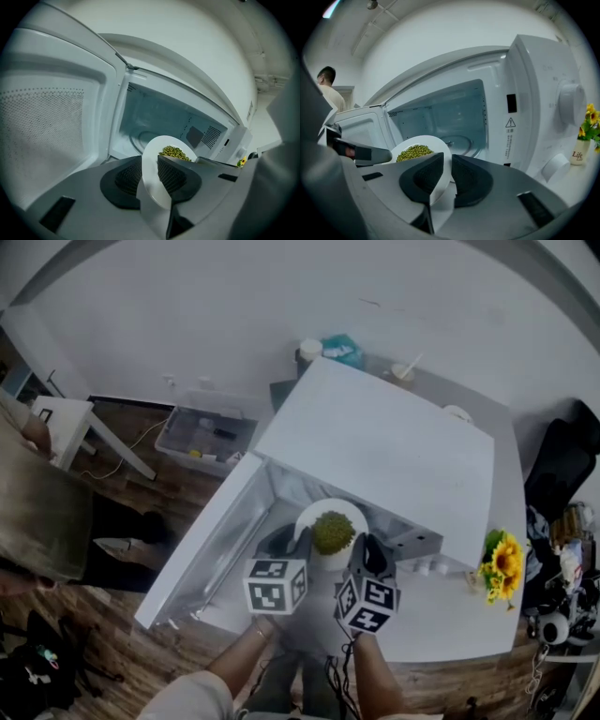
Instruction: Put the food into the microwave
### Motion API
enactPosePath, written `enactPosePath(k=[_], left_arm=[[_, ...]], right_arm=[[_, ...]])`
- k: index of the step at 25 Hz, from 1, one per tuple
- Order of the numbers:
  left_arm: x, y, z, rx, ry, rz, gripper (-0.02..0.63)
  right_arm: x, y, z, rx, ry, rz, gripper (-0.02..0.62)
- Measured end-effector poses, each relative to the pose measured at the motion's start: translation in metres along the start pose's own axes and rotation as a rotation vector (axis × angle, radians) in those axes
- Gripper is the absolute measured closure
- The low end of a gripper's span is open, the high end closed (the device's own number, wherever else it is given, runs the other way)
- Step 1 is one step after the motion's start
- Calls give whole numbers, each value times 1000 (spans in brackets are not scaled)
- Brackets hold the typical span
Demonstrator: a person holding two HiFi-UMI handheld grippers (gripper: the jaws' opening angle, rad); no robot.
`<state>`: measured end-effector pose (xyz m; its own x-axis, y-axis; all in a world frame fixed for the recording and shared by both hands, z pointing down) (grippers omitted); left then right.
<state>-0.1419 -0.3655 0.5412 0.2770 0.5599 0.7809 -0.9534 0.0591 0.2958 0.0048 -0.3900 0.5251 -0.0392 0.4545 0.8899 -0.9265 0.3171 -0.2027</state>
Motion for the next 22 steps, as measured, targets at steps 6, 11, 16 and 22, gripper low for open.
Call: enactPosePath(k=[6, 11, 16, 22], left_arm=[[-19, 5, 30, 0, -26, -3, 489], [-32, 7, 53, 7, -46, -1, 489], [-36, 12, 72, 20, -60, -17, 489], [-38, 12, 89, 28, -68, -18, 489]], right_arm=[[-9, -5, 26, 34, -33, 5, 528], [-19, -10, 47, 57, -57, 33, 528], [-24, -13, 66, 63, -64, 27, 528], [-22, -21, 80, 86, -60, 27, 528]])
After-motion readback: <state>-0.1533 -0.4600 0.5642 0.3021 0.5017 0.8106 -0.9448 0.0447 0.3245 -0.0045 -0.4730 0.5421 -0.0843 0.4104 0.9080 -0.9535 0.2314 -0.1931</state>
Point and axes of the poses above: the fingertips, and each gripper's own axes: z forward along the fingers, y to its left, x out of its underside, the point moved 1 cm from there along -z, backward along the fingers, and after that the axes turned 4 degrees about -x, right-handed, at the moved point
